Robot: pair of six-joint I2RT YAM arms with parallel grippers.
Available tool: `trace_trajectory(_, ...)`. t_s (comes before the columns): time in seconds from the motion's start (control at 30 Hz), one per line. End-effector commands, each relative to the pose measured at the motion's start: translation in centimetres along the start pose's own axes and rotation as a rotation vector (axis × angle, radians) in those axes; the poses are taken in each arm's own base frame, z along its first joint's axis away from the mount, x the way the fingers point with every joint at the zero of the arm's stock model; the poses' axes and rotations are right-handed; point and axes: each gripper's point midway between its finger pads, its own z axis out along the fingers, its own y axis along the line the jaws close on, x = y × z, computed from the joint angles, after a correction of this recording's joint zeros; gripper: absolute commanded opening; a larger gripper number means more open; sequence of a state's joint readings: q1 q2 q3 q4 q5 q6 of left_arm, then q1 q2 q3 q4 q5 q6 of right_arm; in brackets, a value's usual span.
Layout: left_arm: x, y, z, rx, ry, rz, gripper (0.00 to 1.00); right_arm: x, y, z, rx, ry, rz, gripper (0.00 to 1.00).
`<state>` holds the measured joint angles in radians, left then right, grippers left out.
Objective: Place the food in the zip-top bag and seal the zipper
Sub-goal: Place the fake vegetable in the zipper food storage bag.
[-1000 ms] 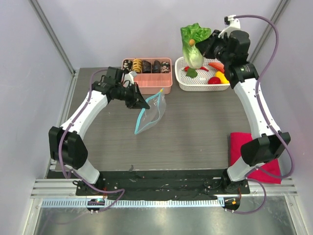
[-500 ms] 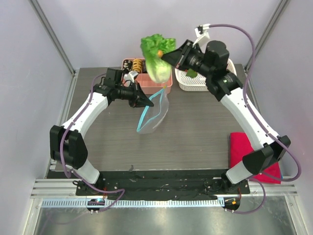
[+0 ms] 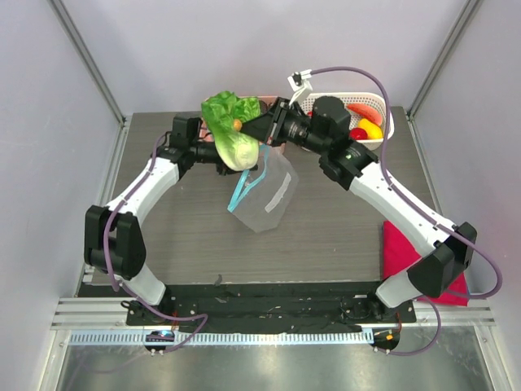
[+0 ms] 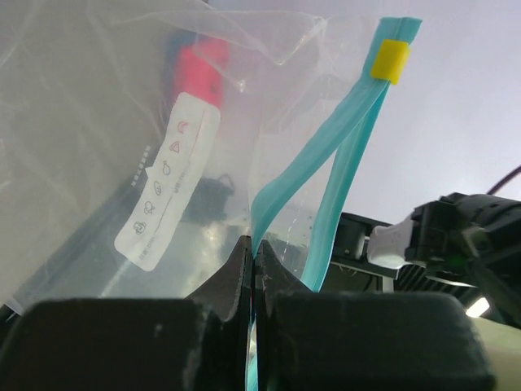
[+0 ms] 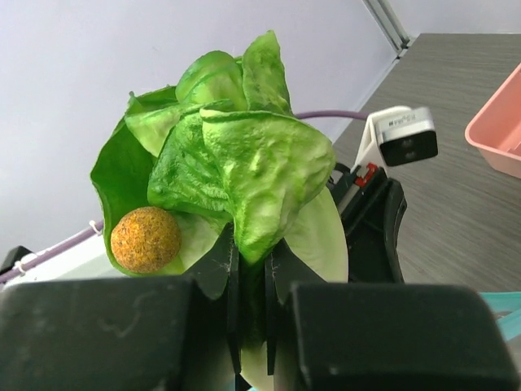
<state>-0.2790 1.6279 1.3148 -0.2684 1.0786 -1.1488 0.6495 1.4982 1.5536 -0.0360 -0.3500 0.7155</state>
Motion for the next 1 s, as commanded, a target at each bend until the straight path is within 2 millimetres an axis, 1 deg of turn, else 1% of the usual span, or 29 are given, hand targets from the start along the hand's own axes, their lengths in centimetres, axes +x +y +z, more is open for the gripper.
trace_trajectory(0.0, 0.6, -2.0, -0.5, 0.074, 0.039, 0.031, 0.00, -2.1, 3.0, -1.1, -0.091, -0.118, -0.122, 0.01)
trace_trajectory(0.13, 0.9, -1.9, -0.6, 0.081, 0.046, 0.016, 0.00, -0.7, 1.8, -0.6, -0.087, -0.121, -0.179, 0.01)
trace_trajectory(0.17, 1.0, -1.7, -0.6, 0.079, 0.049, 0.008, 0.00, -0.4, 1.6, -0.5, -0.087, -0.115, -0.192, 0.01)
trace_trajectory(0.2, 1.1, -1.7, -0.6, 0.084, 0.052, 0.009, 0.00, -0.3, 1.4, -0.6, -0.086, -0.120, -0.206, 0.01)
trace_trajectory(0.27, 1.4, -1.7, -0.7, 0.091, 0.063, -0.007, 0.00, 0.5, 0.8, -0.7, -0.084, -0.108, -0.252, 0.01)
trace_trajectory(0.3, 1.4, -1.7, -0.7, 0.100, 0.064, -0.001, 0.00, 0.5, 0.9, -1.1, -0.083, -0.113, -0.266, 0.01)
trace_trajectory(0.33, 1.5, -1.9, -0.7, 0.108, 0.065, 0.002, 0.00, 1.2, 0.2, -1.3, -0.070, -0.101, -0.284, 0.01)
trace_trajectory(0.4, 1.6, -1.8, -0.7, 0.118, 0.074, -0.025, 0.00, 1.8, -0.3, -1.8, -0.060, -0.097, -0.308, 0.01)
trace_trajectory(0.43, 1.6, -1.7, -0.7, 0.119, 0.078, -0.030, 0.00, 2.4, -1.0, -2.3, -0.042, -0.090, -0.315, 0.01)
trace_trajectory(0.5, 1.7, -1.6, -0.6, 0.126, 0.087, -0.036, 0.00, 2.6, -1.5, -2.8, -0.027, -0.093, -0.346, 0.01)
trace_trajectory(0.57, 1.6, -1.8, -0.6, 0.146, 0.085, -0.022, 0.00, 2.9, -2.1, -3.4, 0.000, -0.100, -0.353, 0.01)
trace_trajectory(0.6, 1.6, -2.1, -0.7, 0.159, 0.091, -0.059, 0.00, 3.1, -2.3, -3.6, 0.006, -0.097, -0.356, 0.01)
trace_trajectory(0.63, 1.6, -2.2, -0.7, 0.185, 0.085, -0.029, 0.00, 3.3, -2.6, -3.9, 0.016, -0.096, -0.354, 0.01)
trace_trajectory(0.67, 1.5, -2.3, -0.7, 0.197, 0.085, -0.039, 0.00, 3.5, -2.8, -4.0, 0.027, -0.096, -0.349, 0.01)
trace_trajectory(0.73, 1.4, -2.3, -0.9, 0.207, 0.079, -0.069, 0.00, 4.2, -3.8, -4.3, 0.063, -0.074, -0.340, 0.01)
trace_trajectory(0.77, 1.4, -2.3, -0.9, 0.209, 0.079, -0.066, 0.00, 3.9, -4.0, -4.5, 0.082, -0.084, -0.339, 0.01)
trace_trajectory(0.83, 1.3, -2.2, -1.1, 0.208, 0.075, -0.070, 0.00, 4.4, -5.1, -4.8, 0.128, -0.064, -0.350, 0.01)
trace_trajectory(0.87, 1.3, -2.1, -1.2, 0.207, 0.072, -0.074, 0.00, 3.9, -5.6, -5.0, 0.164, -0.079, -0.363, 0.01)
trace_trajectory(0.93, 1.2, -1.9, -1.3, 0.206, 0.072, -0.081, 0.00, 4.2, -7.0, -5.5, 0.228, -0.062, -0.398, 0.01)
trace_trajectory(0.97, 1.2, -1.8, -1.3, 0.205, 0.072, -0.085, 0.00, 3.9, -7.9, -5.7, 0.273, -0.071, -0.413, 0.01)
